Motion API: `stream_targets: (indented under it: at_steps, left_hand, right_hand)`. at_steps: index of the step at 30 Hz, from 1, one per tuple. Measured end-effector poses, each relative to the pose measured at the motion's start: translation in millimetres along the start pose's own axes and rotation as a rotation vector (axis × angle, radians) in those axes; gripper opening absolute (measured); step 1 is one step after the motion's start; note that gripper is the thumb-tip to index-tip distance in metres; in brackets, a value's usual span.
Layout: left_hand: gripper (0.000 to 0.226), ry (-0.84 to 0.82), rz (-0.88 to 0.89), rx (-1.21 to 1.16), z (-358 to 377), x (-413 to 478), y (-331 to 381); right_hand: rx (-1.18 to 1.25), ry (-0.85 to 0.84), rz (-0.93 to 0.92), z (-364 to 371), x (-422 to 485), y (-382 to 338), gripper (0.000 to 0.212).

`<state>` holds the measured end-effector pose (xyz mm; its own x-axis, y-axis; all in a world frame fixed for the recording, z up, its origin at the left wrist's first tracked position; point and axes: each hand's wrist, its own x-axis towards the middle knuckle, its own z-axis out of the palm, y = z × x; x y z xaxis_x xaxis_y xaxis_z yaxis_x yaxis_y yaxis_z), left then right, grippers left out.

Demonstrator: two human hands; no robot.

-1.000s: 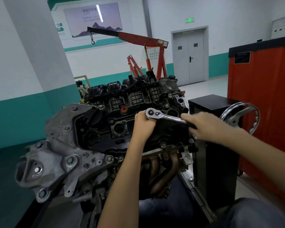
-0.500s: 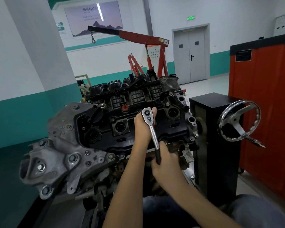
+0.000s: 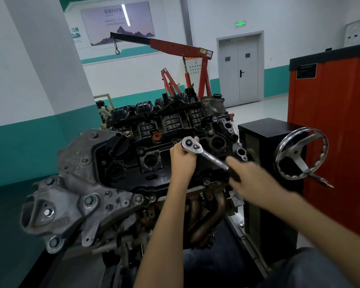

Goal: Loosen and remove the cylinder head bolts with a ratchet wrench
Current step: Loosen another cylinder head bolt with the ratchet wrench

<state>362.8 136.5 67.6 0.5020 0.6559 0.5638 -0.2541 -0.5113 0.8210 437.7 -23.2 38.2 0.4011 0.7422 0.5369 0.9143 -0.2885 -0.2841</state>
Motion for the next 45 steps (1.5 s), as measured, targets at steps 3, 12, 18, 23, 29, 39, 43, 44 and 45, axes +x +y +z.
stream_targets:
  at_steps: [3, 12, 18, 23, 29, 39, 43, 44, 45]
  left_hand:
    - [0.054, 0.037, 0.013, 0.010, 5.7, 0.6, 1.1]
    - [0.054, -0.084, 0.001, 0.071, -6.0, 8.2, -1.8]
    - [0.046, -0.007, -0.016, 0.011, -6.9, 7.7, -1.8]
    - [0.046, 0.063, -0.017, -0.062, 1.1, -3.4, -4.3]
    - [0.054, 0.082, -0.074, 0.024, 2.3, 1.8, 0.4]
    - [0.042, -0.043, -0.016, 0.055, -6.1, 7.0, -1.8]
    - [0.037, 0.037, -0.042, -0.014, -5.6, 1.2, -4.6]
    - [0.042, 0.045, -0.036, -0.015, -3.7, 0.1, -4.3]
    - [0.045, 0.051, -0.026, -0.013, -1.1, -1.3, -3.1]
  right_hand:
    - [0.401, 0.085, 0.172, 45.1, -26.2, -50.8, 0.028]
    - [0.258, -0.102, 0.072, 14.7, -9.2, -15.0, 0.027]
    - [-0.435, -0.098, -0.260, -55.7, 59.2, 26.5, 0.021]
    - [0.016, -0.022, 0.002, -1.8, -1.0, -7.1, 0.025]
    - [0.535, 0.087, 0.181, 70.6, -25.7, -90.0, 0.030]
    - [-0.390, -0.104, -0.235, -54.2, 50.4, 29.5, 0.022]
    - [-0.343, -0.026, -0.154, -34.7, 37.0, 16.8, 0.024]
    - [-0.235, -0.002, -0.093, -20.7, 20.1, 10.7, 0.025]
    - [-0.073, 0.012, -0.020, -5.4, 1.9, 0.8, 0.027]
